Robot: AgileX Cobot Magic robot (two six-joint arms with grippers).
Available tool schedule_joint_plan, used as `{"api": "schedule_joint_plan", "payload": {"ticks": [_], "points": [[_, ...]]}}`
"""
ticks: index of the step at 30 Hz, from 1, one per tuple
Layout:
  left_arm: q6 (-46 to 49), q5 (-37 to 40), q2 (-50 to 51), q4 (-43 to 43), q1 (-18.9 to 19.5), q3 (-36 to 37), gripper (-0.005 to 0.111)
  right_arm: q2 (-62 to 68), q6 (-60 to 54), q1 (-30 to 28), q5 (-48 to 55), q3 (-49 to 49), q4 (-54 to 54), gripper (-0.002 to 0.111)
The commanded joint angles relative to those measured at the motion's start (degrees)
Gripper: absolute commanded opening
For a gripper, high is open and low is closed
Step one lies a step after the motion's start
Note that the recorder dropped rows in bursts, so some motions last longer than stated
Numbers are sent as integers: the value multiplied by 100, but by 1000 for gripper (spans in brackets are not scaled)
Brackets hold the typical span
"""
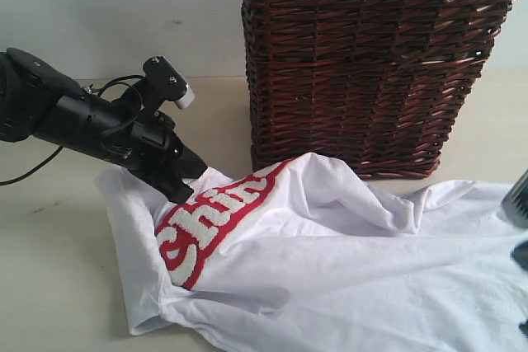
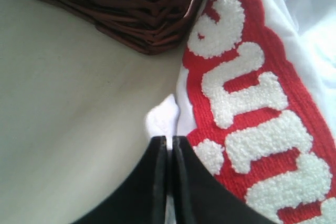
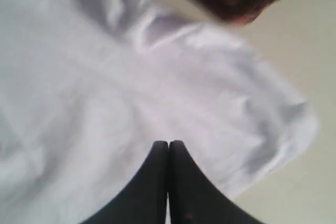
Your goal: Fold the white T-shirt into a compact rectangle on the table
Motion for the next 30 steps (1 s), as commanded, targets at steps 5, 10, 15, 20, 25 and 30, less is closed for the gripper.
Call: {"api": "schedule_joint_plan", "payload": {"ticks": [5, 10, 15, 20, 25, 30], "points": [[-49, 10, -30, -69, -16, 18, 0, 1678, -724, 15, -212, -33, 458, 0], [-49, 10, -30, -69, -16, 18, 0, 2482, -670, 15, -474, -33, 262, 0], [-49, 10, -30, -69, -16, 18, 0, 3269, -670, 15, -708, -33, 210, 0], [-61, -14, -30, -70, -6, 18, 0, 3795, -273, 15, -797, -33, -135, 0], [-233, -412, -30, -58, 167, 18, 0, 4009, 1438, 5, -518, -33, -1717, 0], [-357, -824, -30, -58, 606, 99, 0, 4019, 3861, 5, 230, -33, -3968, 0]]}}
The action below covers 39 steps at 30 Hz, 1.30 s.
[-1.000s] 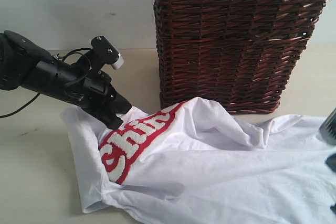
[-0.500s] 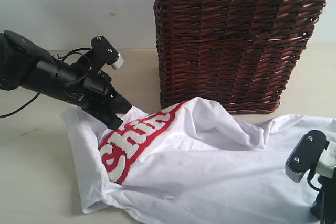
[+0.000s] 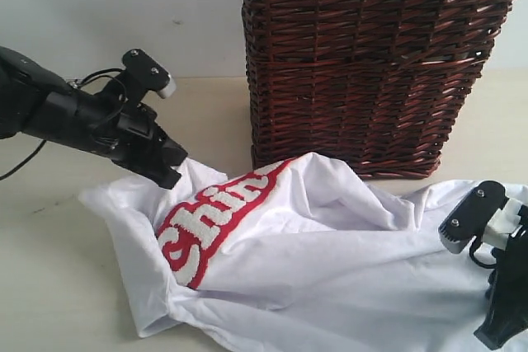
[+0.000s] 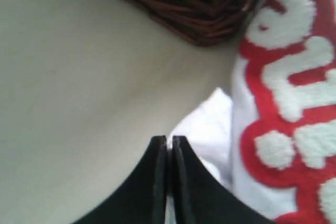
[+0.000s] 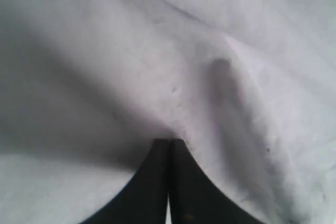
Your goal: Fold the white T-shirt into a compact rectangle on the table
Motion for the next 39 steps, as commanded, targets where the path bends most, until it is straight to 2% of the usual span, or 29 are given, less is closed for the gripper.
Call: {"api": "schedule_joint_plan", "payload": {"ticks": [1, 2, 5, 13, 16, 22, 24, 27, 30, 31, 34, 37, 39], "points": [[-122, -442, -30, -58, 469, 131, 0, 525, 2265, -36, 1296, 304, -2328, 0], [-122, -450, -30, -58, 599, 185, 0, 525, 2887, -36, 1500, 304, -2875, 0], [-132, -405, -30, -58, 982, 398, 0, 525, 3804, -36, 1874, 304, -3498, 0], [-71, -340, -91, -58, 1838, 1195, 0, 525, 3838, -36, 2228, 304, -3483, 0], [116, -133, -101, -72, 2006, 1217, 0, 486, 3838, -36, 2103, 304, -3483, 0], [506, 608, -377, -257, 2019, 1217, 1, 15, 3847, -36, 2022, -25, -3297, 0], [565, 646, -538, -518, 2019, 1217, 4, -241, 3847, -36, 2059, -114, -3293, 0], [793, 657, -866, -1098, 2019, 1217, 15, -652, 3847, -36, 2166, -276, -3178, 0], [914, 932, -1264, -1473, 2019, 1125, 33, -1066, 3847, -36, 2345, -406, -3136, 0], [914, 1141, -1360, -1570, 2019, 1076, 39, -1163, 3833, -36, 2384, -434, -3123, 0], [914, 2429, -1620, -1587, 2019, 1021, 52, -1487, 3820, -25, 2315, -522, -2743, 0], [512, 4077, -1655, -1261, 1938, 1021, 53, -1700, 2932, -25, 1768, -559, -1019, 0], [293, 4758, -1612, -909, 1804, 1054, 47, -1715, 1348, -25, 1513, -559, 551, 0]]}}
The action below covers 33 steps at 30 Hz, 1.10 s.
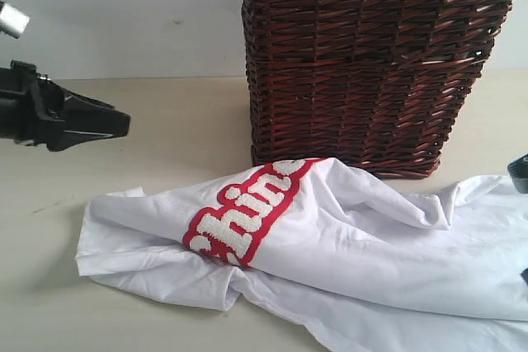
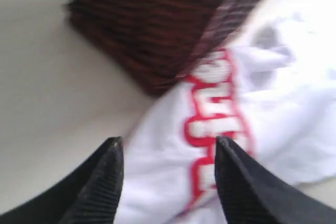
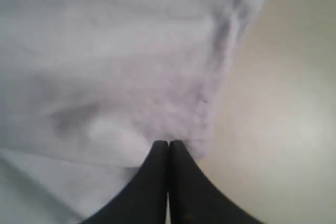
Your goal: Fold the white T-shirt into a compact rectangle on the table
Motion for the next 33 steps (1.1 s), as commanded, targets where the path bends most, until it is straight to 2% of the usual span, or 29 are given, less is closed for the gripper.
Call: {"api": "schedule_joint_plan", "payload": {"ticks": [1, 3, 5, 7, 9, 12, 14, 16, 20, 25, 27, 28, 29, 30, 31, 32, 33], "points": [[-417, 1624, -3, 681, -249, 64, 42, -129, -2890, -11, -563, -41, 3022, 0], [-331, 1557, 59, 990, -395, 183, 31, -129, -4573, -11, -590, -41, 4499, 0], [-119, 1371, 175, 1360, -578, 224, 24, -129, -5744, -11, -565, -41, 5552, 0], [14, 1365, 290, 1724, -806, 224, 25, -129, -6554, -11, -506, -41, 6445, 0], [43, 1317, 372, 2081, -1131, 224, 34, -129, -7033, -11, -455, -54, 6947, 0], [303, 565, 491, 2313, -1683, 227, 53, -129, -7152, -11, -444, -88, 7080, 0], [614, -308, 596, 2337, -2125, 227, 62, -129, -7152, -11, -472, -89, 6985, 0], [888, -921, 711, 2366, -2501, 227, 63, -129, -7152, -11, -472, -89, 6732, 0], [1106, -1261, 899, 2443, -3123, 227, 62, -129, -6926, -11, -461, -89, 6116, 0], [1129, -1958, 1273, 2285, -3435, 227, 60, -138, -6578, -11, -461, -89, 5991, 0], [1288, -2077, 1560, 2326, -3435, 227, 52, -138, -6578, -11, -461, -89, 5991, 0], [1312, -2129, 1748, 2399, -3435, 227, 40, -138, -6578, -11, -461, -89, 5991, 0], [1324, -2140, 1800, 2399, -3435, 227, 34, -138, -6566, -11, -461, -89, 5991, 0], [1324, -2140, 1864, 2375, -3435, 227, 17, -138, -6539, -11, -461, -89, 5991, 0], [1324, -2140, 1864, 2375, -3435, 227, 7, -138, -6539, -11, -461, -89, 5991, 0], [1324, -2128, 1835, 2430, -3435, 227, 0, -138, -6539, -11, -461, -89, 5991, 0], [1324, -2128, 1783, 2493, -3435, 227, 0, -138, -6539, -11, -461, -89, 5991, 0]]}}
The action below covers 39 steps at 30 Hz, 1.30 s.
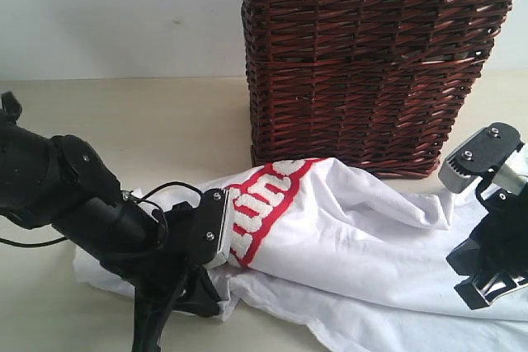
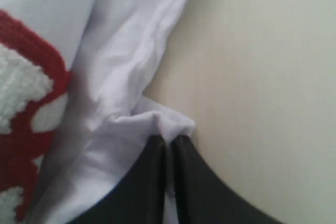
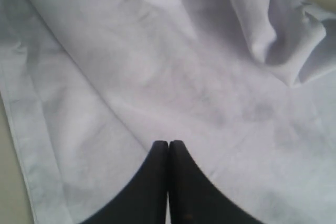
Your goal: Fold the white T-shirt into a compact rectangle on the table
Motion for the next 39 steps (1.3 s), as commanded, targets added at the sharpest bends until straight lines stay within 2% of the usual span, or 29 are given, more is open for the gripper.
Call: {"api": "schedule_joint_plan", "payload": {"ticks": [1, 3, 5, 7, 10, 14, 20, 23, 26, 28, 30, 33, 39], "points": [[-14, 59, -134, 522, -13, 44, 0, -66, 46, -11, -3, -39, -34, 0], [23, 558, -418, 1171, -13, 19, 0, -66, 46, -11, -3, -39, -34, 0], [77, 1859, -752, 1588, -13, -89, 0, -66, 46, -11, -3, -39, -34, 0], [77, 2946, -1024, 1433, -13, -258, 0, -66, 46, -11, 20, -39, -34, 0], [77, 3592, -1126, 1018, -13, -490, 0, -66, 46, -11, 30, -39, -11, 0], [77, 3677, -1041, 741, -13, -670, 0, -66, 46, -11, 59, -39, 30, 0], [-156, 3640, -367, 628, -13, -693, 1, -66, 283, -11, 433, -39, 39, 0], [-247, 3345, -57, 386, -13, -693, 16, -66, 343, -11, 607, -39, 39, 0], [-360, 3205, 62, 211, -13, -693, 43, -66, 343, -11, 672, -39, 39, 0], [-540, 3162, 62, 48, -13, -693, 66, -66, 343, -11, 672, -39, 39, 0], [-874, 3035, 35, -89, -13, -693, 81, -66, 401, -11, 672, -39, 39, 0], [-1184, 3044, -65, 46, -13, -693, 83, -66, 520, -11, 672, -39, 27, 0], [-1983, 3553, -642, 949, -13, -693, 82, -66, 518, -11, 672, -39, 15, 0]]}}
